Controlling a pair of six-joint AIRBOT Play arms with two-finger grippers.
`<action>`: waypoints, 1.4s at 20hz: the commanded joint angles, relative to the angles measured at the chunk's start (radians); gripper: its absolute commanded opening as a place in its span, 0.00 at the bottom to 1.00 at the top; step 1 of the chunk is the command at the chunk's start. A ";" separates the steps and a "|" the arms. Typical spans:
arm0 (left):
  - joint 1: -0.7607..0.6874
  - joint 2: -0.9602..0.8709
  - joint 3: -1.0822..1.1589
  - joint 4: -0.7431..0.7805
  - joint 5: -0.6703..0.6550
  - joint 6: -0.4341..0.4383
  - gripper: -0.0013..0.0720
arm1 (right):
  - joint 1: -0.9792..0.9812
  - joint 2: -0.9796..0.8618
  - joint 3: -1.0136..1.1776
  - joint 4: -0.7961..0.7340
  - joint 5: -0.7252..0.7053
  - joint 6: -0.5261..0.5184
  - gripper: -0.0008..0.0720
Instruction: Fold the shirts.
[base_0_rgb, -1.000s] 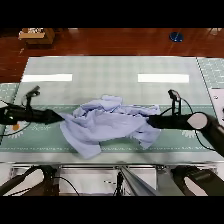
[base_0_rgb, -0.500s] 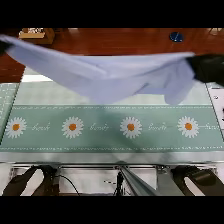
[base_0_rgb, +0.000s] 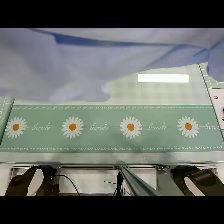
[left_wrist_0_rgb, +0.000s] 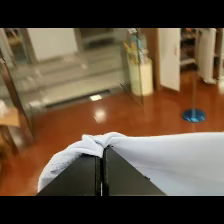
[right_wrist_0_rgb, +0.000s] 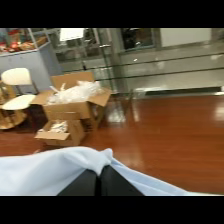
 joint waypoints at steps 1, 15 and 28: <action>0.001 0.086 0.042 0.054 -0.007 -0.035 0.04 | 0.000 0.001 0.106 0.159 0.207 0.059 0.04; -0.002 0.103 -0.275 0.259 -0.564 -0.143 0.04 | 0.003 -0.114 0.013 0.164 0.870 0.094 0.04; -0.069 -0.225 -0.898 0.068 0.089 -0.060 0.04 | -0.003 -0.765 -0.096 -0.003 0.315 -0.241 0.04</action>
